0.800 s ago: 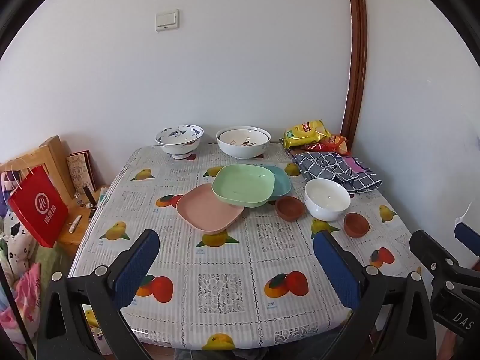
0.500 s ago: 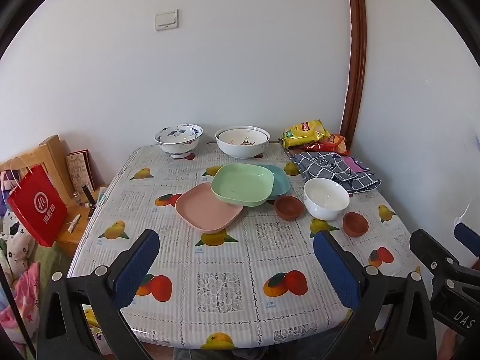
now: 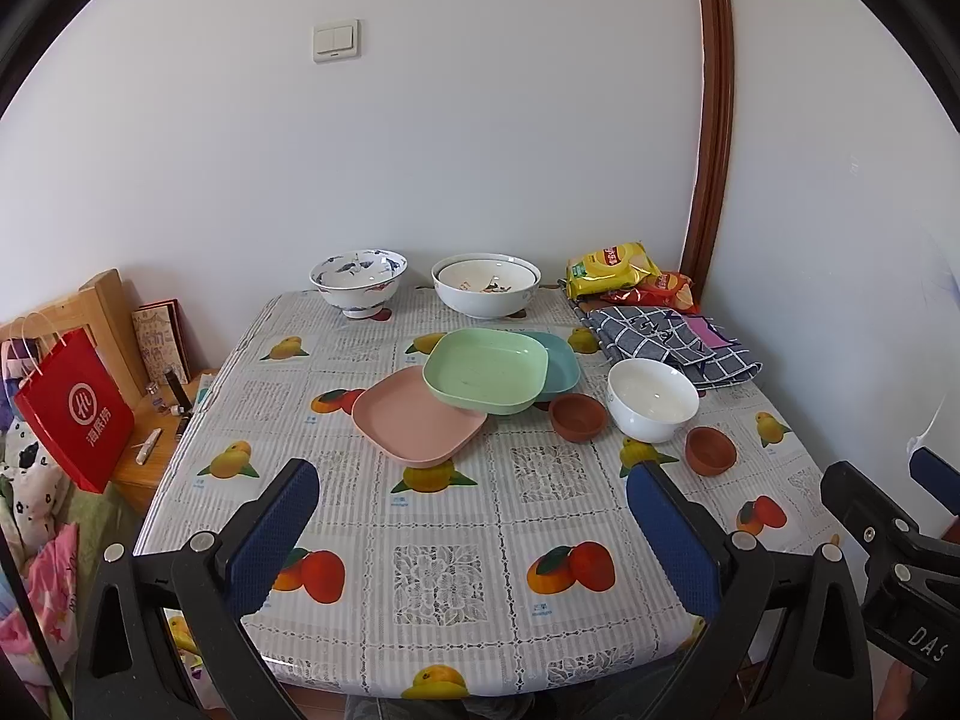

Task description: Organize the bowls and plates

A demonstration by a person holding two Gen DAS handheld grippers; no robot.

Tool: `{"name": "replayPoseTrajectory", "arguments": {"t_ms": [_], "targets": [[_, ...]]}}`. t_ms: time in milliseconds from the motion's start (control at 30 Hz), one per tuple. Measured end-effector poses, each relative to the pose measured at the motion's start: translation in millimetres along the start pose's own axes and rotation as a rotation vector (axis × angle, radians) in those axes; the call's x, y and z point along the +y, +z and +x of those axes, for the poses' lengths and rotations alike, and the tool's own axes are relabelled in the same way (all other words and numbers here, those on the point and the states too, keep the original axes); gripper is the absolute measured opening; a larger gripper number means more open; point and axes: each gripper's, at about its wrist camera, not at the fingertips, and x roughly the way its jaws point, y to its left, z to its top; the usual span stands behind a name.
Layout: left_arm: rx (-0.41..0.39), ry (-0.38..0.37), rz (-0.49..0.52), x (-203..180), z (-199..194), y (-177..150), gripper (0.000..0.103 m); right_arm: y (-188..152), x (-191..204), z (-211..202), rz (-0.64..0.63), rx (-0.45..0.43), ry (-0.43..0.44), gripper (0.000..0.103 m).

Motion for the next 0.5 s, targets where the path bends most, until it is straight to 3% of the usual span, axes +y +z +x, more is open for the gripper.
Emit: {"name": "replayPoseTrajectory", "arguments": {"t_ms": [500], "targets": [[-0.002,-0.003,-0.001,0.6,-0.2,-0.4,0.103,0.1,-0.7,-1.4,0.003,-0.01,-0.001,0.103]]}}
